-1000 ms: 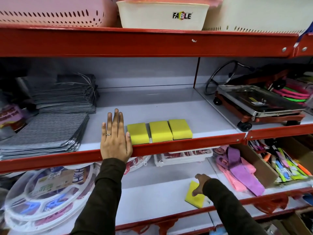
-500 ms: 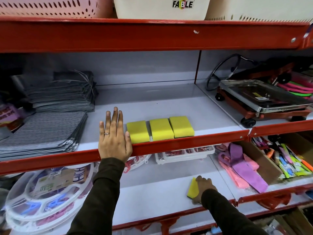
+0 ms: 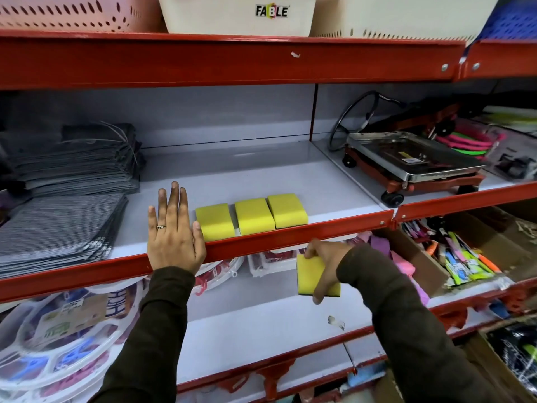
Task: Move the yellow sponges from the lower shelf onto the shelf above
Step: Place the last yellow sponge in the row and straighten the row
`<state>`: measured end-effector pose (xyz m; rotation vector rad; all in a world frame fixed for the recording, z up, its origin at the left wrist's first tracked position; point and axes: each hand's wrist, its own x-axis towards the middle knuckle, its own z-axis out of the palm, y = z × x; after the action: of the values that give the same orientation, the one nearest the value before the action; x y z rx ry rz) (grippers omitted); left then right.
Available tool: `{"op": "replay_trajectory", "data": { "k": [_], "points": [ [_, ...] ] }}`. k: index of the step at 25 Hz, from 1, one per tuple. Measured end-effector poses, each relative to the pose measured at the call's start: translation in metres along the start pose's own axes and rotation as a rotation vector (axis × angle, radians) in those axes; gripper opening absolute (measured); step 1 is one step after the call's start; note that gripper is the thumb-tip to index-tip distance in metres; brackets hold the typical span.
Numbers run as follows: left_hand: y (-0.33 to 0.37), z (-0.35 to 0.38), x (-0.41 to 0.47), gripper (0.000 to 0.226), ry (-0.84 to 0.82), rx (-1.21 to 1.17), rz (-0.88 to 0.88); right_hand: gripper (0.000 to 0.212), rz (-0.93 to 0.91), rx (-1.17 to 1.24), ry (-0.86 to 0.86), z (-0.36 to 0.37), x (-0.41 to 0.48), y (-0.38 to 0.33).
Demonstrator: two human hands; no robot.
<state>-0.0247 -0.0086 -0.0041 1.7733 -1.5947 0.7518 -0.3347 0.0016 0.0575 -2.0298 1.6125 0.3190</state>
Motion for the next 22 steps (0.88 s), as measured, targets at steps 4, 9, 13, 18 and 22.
{"op": "replay_trajectory", "data": {
  "k": [4,9,13,18,22],
  "points": [
    [-0.001,0.000,-0.001,0.069,-0.011,0.008,-0.009,0.101,-0.090,-0.022,0.201,-0.062,-0.045,-0.013],
    [-0.001,-0.001,-0.001,0.068,0.004,0.006,-0.003,0.115,-0.051,-0.099,0.382,-0.110,0.006,0.003],
    [-0.002,-0.001,0.000,0.068,0.015,-0.006,0.000,0.118,-0.014,-0.203,0.345,-0.110,0.062,0.015],
    [-0.002,0.000,0.000,0.068,0.012,-0.005,0.004,0.112,-0.017,-0.159,0.227,-0.105,0.091,0.018],
    [-0.003,0.000,0.001,0.068,-0.003,-0.013,0.008,0.112,-0.056,-0.113,0.182,-0.106,0.091,0.020]
  ]
}}
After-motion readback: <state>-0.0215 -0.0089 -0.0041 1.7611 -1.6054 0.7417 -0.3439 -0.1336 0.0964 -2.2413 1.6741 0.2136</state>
